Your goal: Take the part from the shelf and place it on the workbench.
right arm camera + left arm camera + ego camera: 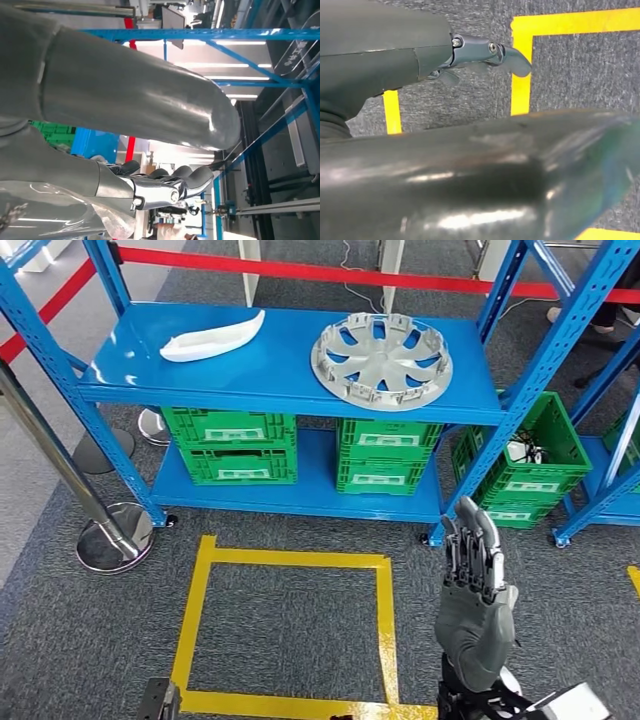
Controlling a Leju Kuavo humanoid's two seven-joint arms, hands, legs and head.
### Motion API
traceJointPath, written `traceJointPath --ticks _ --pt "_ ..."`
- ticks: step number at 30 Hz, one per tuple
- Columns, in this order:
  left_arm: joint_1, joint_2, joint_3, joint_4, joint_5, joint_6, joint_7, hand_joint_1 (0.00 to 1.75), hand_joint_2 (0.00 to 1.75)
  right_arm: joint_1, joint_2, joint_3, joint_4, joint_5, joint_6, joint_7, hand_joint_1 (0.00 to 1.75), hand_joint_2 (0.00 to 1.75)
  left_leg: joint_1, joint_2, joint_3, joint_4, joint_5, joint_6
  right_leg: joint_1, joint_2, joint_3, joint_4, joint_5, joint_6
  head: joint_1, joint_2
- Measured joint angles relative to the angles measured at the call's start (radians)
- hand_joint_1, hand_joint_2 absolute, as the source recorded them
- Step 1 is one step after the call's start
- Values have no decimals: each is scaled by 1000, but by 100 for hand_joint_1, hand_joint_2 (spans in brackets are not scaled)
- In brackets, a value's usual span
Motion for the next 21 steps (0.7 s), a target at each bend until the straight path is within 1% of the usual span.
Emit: traceJointPath --ticks 1,2,3,4,5,6,7,8,9,10,11,12,13,14,15,16,17,18,19,20,21 --pt "-1 0 0 0 0 0 4 0 0 -3 0 0 0 0 0 2 0 0 -2 -9 6 0 -4 0 1 5 13 -45 40 -6 0 0" --pt "-3 0 0 0 0 -1 7 0 0 -7 0 0 2 1 0 4 0 0 -3 -18 11 0 -8 0 3 21 36 -110 83 -13 0 0" --pt "-6 -1 0 0 -1 -3 10 0 0 -13 -1 0 3 2 -1 8 0 0 -5 -27 15 1 -11 -1 3 41 63 -169 112 -21 -2 0" --pt "-9 -1 0 0 -3 -4 14 0 0 -20 -1 0 5 4 -1 10 0 0 -4 -37 15 1 -14 -4 4 57 86 -218 127 -25 -3 0" --pt "-12 -1 -1 0 -6 -6 17 0 0 -26 -1 1 7 7 -2 13 0 0 -1 -46 13 2 -15 -8 4 69 100 -243 127 -28 -4 0" --pt "-14 0 -1 0 -8 -6 20 0 0 -32 -1 1 9 10 -3 15 0 0 1 -55 10 1 -14 -13 5 68 108 -251 121 -28 -5 0" --pt "-15 1 -1 0 -10 -6 22 0 0 -36 -1 1 10 12 -5 16 0 0 3 -64 10 -1 -14 -20 6 60 113 -260 118 -28 -5 0" --pt "-14 3 -1 0 -11 -5 23 0 0 -39 -1 1 11 13 -6 18 0 0 3 -61 11 0 -16 -26 4 52 118 -265 118 -30 -5 0" --pt "-14 4 -1 0 -11 -4 23 0 0 -42 -1 1 11 12 -8 21 0 0 2 -50 8 10 -23 -32 2 43 127 -272 117 -34 -6 0" --pt "-14 6 -1 0 -10 -3 24 0 0 -43 -1 1 12 7 -8 26 0 0 1 -33 -4 39 -38 -38 -1 33 137 -278 114 -39 -8 0" --pt "-13 7 0 0 -9 -2 26 0 0 -44 -1 0 13 -2 -7 31 0 0 3 -12 -29 90 -60 -44 -2 24 147 -282 110 -43 -10 0" --pt "-11 7 0 0 -8 -1 28 0 0 -44 -1 0 16 -12 -6 36 0 0 6 0 -64 153 -84 -50 -2 16 155 -283 104 -47 -12 0" --pt "-5 8 0 0 -8 -1 30 0 0 -44 -1 -1 19 -23 -3 40 0 0 10 6 -99 215 -102 -56 -3 9 163 -284 98 -48 -12 0" --pt "2 8 0 0 -8 0 32 0 0 -44 -1 -1 23 -32 0 41 0 0 14 8 -126 255 -106 -60 -3 5 170 -283 91 -47 -12 0" --pt "10 8 0 0 -9 0 33 0 0 -44 -1 -2 26 -40 3 39 0 0 17 9 -136 260 -90 -64 -3 3 178 -283 85 -45 -13 0" --pt "15 8 0 0 -9 1 33 0 0 -44 -1 -2 28 -47 6 38 0 0 20 10 -127 227 -55 -65 -4 1 187 -283 79 -43 -13 0" --pt "18 9 0 0 -10 3 33 0 0 -43 -1 -3 31 -53 9 36 0 0 22 12 -105 166 -9 -66 -5 0 197 -283 71 -39 -13 0" --pt "19 9 1 0 -10 5 32 0 0 -43 -1 -3 32 -56 11 34 0 0 21 14 -79 105 23 -65 -5 -2 203 -284 63 -33 -13 0" --pt "19 10 1 0 -10 8 28 0 0 -44 -1 -3 33 -57 13 33 0 0 19 17 -55 50 38 -61 -5 -3 207 -284 53 -26 -13 0" --pt "18 10 1 1 -10 11 22 0 0 -44 -1 -3 34 -57 15 31 0 0 15 19 -40 19 37 -56 -4 -4 209 -288 45 -19 -13 0" --pt "17 10 2 1 -10 14 14 0 0 -45 -1 -3 35 -57 17 28 0 0 12 19 -33 7 23 -47 -4 -4 215 -289 42 -11 -13 0"
